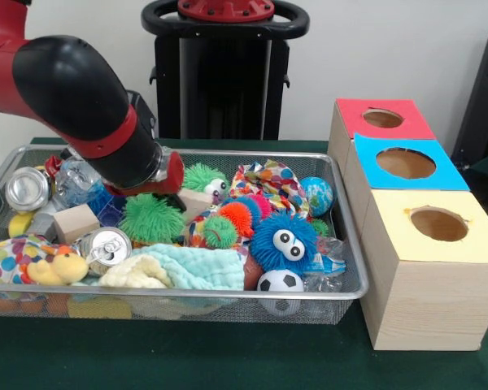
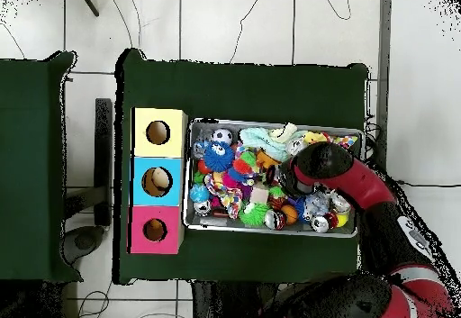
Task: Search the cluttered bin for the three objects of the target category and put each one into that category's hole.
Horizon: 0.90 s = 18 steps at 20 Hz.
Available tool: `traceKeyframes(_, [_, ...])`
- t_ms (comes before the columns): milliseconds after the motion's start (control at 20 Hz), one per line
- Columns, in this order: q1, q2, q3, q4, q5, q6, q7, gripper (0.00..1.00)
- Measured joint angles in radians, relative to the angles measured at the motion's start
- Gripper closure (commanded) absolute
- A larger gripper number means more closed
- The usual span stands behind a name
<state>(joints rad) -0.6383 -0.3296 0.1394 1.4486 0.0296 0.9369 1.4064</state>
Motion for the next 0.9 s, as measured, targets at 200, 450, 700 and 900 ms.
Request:
traceKeyframes(200, [-0.024,0.001,0.025,0.027,0.0,-0.08,0.0,1.0])
traceKeyframes(450, [-0.033,0.0,0.048,0.073,0.0,-0.141,0.0,1.0])
traceKeyframes(700, [-0.054,-0.041,0.095,0.141,-0.001,-0.205,0.0,1.0])
traceKeyframes(900, [-0.112,-0.103,0.178,0.225,0.002,-0.311,0.0,1.0])
